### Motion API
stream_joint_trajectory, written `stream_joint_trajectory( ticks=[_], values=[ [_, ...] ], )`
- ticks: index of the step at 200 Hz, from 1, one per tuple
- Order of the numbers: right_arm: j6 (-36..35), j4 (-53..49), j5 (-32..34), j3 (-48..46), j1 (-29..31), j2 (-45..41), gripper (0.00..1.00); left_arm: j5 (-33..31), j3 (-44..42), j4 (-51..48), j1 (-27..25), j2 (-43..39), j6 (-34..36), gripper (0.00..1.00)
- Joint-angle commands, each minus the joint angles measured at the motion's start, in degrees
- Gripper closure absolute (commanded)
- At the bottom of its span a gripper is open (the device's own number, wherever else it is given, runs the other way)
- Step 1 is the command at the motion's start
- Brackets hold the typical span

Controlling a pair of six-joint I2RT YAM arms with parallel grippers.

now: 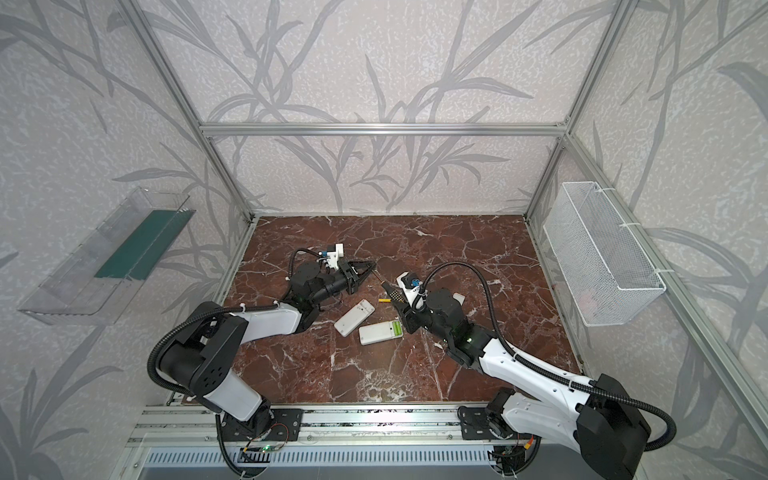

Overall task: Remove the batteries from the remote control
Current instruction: 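Lift the screwdriver with the right gripper, tip pointing down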

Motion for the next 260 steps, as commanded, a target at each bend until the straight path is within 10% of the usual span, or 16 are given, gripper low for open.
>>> stream_joint_trajectory(
  ticks=[1,141,228,260],
  values=[
    [-0.1,2.1,-0.7,-0.3,-0.2,0.7,0.58,1.4,0.4,3.8,-0.1,-0.8,-1.7,1.0],
    [-0.1,4.2,-2.3,0.3,-0.2,0.3,0.62,1.9,-0.1,7.9,-0.1,1.4,-3.6,1.0],
    [-1.0,1.4,-2.7,1.5,-0.3,0.2,1.0,1.8,0.0,3.7,0.0,0.8,-1.2,1.0],
    [-2.3,-6.3,-0.3,2.6,-0.3,-1.3,1.0,1.6,0.7,-7.1,1.1,-1.6,5.3,0.5]
  ],
)
